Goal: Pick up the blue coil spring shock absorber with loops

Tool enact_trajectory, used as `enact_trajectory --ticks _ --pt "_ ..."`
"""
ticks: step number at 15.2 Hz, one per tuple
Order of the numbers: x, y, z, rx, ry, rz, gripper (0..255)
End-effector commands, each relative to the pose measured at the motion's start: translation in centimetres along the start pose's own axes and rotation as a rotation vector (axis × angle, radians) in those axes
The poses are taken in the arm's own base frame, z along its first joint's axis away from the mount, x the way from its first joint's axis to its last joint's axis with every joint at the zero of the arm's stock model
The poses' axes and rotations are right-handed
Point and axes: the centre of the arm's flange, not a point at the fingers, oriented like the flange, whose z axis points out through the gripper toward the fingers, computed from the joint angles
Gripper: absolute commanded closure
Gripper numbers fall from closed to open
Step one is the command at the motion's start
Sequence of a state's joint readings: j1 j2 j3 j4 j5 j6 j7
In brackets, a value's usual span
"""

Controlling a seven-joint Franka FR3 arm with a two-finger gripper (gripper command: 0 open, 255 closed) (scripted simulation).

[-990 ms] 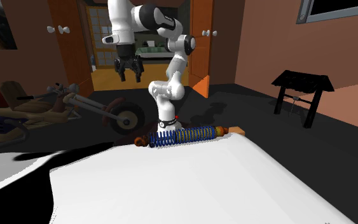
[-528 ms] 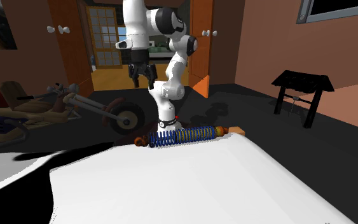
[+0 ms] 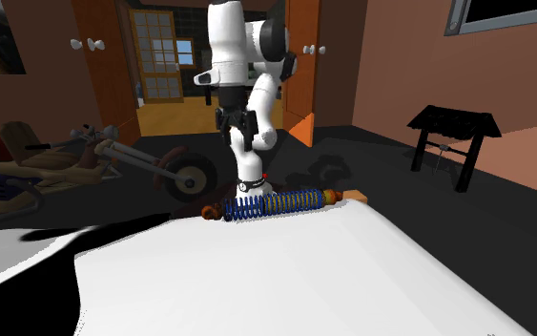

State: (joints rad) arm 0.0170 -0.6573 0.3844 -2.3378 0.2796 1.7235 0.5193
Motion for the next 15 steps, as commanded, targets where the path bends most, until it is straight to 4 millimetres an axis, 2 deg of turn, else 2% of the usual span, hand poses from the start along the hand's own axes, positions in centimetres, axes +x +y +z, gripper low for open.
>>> enact_trajectory --ticks 1,7,13,15 --pt "0.4 -2.6 0.8 0.003 0.002 0.049 0" --pt "1.8 -10.0 3.0 0.008 0.011 0.185 0" --pt "4.2 -17.1 5.2 0.013 0.020 0.321 0" --pt "4.4 -17.5 5.9 0.014 0.020 0.329 0"
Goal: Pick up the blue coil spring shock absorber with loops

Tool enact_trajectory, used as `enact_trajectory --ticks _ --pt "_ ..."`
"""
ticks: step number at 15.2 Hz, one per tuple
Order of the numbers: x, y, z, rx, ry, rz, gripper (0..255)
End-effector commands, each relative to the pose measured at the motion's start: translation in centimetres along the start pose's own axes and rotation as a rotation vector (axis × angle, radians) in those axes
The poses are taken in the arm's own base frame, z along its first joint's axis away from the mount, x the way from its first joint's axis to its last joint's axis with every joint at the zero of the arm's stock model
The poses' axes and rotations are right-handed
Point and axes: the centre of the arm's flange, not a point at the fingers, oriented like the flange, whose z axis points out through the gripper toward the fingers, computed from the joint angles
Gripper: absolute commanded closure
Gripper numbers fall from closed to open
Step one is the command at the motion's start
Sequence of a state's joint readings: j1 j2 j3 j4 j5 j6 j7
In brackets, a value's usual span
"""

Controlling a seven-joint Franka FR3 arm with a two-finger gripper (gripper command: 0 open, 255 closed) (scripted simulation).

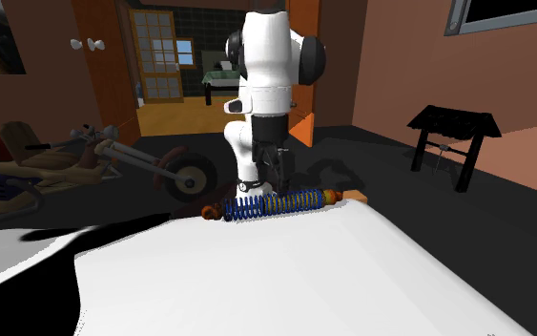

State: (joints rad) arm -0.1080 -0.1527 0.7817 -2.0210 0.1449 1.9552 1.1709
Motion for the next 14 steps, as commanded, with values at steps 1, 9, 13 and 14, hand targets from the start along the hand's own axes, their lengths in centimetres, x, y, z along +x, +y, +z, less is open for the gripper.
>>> enact_trajectory --ticks 1,9,13,14 --pt "0.2 -0.4 0.9 0.002 0.000 0.010 0" --pt "0.2 -0.3 3.8 0.002 0.000 0.010 255" --pt "0.3 -0.3 3.8 0.002 0.000 0.010 255" --pt "0.3 -0.3 3.8 0.002 0.000 0.010 255"
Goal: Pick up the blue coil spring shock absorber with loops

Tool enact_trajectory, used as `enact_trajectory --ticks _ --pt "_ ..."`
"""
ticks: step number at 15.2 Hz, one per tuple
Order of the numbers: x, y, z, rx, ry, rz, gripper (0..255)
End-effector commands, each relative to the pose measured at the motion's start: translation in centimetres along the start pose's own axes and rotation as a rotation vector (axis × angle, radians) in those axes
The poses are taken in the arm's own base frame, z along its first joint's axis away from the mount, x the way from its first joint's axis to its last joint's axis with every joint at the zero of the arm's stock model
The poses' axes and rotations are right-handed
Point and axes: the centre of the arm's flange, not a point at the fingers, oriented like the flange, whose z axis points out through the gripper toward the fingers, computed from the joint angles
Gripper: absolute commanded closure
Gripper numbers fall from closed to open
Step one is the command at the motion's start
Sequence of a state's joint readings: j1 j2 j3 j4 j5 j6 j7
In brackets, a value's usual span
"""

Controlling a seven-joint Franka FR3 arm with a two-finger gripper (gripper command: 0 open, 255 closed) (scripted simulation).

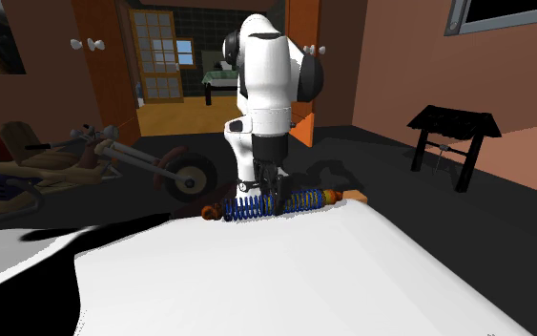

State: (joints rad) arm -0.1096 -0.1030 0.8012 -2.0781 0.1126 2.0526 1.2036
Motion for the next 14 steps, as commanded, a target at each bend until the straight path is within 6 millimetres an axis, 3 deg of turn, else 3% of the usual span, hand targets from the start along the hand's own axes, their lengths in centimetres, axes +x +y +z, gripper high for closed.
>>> enact_trajectory --ticks 1,4,14 --pt "0.0 0.0 0.0 0.000 0.000 0.000 255" --pt "0.0 0.0 0.1 0.000 0.000 0.000 255" --pt "-0.1 -0.3 -5.2 0.000 0.000 0.000 255"
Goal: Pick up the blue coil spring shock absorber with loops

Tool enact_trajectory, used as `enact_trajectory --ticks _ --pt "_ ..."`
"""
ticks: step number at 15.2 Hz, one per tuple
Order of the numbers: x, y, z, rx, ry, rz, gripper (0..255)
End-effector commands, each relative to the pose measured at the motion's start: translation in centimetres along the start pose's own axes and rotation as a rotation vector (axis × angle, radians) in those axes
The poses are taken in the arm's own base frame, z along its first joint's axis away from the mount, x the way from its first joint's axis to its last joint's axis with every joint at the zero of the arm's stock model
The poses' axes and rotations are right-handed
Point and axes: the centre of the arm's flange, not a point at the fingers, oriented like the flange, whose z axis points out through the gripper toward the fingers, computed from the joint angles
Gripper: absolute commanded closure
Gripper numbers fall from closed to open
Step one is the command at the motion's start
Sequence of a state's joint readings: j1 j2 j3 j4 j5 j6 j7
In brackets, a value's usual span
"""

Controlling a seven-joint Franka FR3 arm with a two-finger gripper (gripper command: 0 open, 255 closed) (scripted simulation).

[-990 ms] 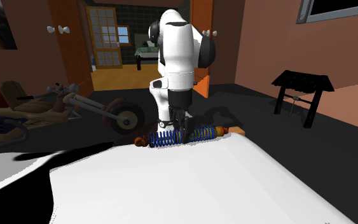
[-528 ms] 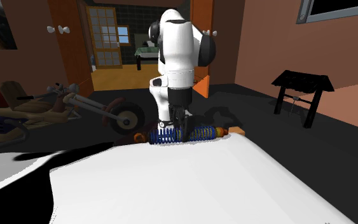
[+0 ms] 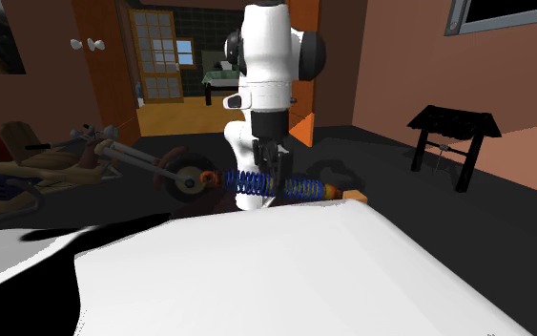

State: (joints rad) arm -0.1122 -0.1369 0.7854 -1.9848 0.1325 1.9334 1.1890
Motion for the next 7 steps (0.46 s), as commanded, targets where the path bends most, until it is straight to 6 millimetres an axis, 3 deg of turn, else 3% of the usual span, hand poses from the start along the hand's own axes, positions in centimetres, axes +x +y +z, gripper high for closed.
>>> enact_trajectory --ticks 1,5,7 --pt "-0.1 -0.1 -1.1 0.000 0.000 0.000 255" --pt "-0.1 -0.2 -3.2 0.000 0.000 0.000 255" --pt "-0.1 -0.2 -3.2 0.000 0.000 0.000 255"
